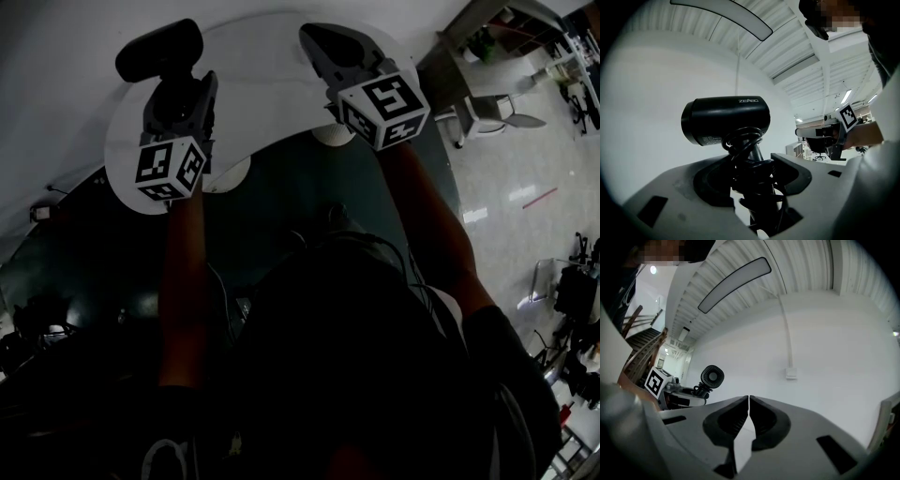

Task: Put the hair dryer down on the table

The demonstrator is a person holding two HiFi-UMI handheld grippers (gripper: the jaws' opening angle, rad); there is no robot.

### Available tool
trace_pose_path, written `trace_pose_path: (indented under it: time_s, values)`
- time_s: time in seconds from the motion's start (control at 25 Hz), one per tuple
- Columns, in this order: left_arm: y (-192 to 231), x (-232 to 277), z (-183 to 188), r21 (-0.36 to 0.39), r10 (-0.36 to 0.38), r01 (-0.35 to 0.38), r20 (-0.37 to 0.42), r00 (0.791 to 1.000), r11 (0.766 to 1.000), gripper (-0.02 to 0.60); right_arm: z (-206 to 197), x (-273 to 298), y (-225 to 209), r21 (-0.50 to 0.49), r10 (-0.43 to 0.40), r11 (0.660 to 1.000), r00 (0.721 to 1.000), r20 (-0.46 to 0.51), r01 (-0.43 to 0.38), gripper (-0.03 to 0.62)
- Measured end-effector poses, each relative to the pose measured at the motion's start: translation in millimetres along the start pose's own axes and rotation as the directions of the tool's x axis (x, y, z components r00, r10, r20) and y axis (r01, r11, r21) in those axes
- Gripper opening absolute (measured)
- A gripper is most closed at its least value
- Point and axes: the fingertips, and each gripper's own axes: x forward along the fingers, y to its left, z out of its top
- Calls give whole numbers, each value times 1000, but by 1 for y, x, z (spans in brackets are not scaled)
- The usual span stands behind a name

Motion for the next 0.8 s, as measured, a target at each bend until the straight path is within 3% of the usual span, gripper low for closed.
trace_pose_path:
  time_s: [0.8]
  values:
    - [12, 78, -6, 29, 139, -138, -32, 990, 990, 239, -19, 60, -86, 21, 136, 990, 990, 31, -137, 11]
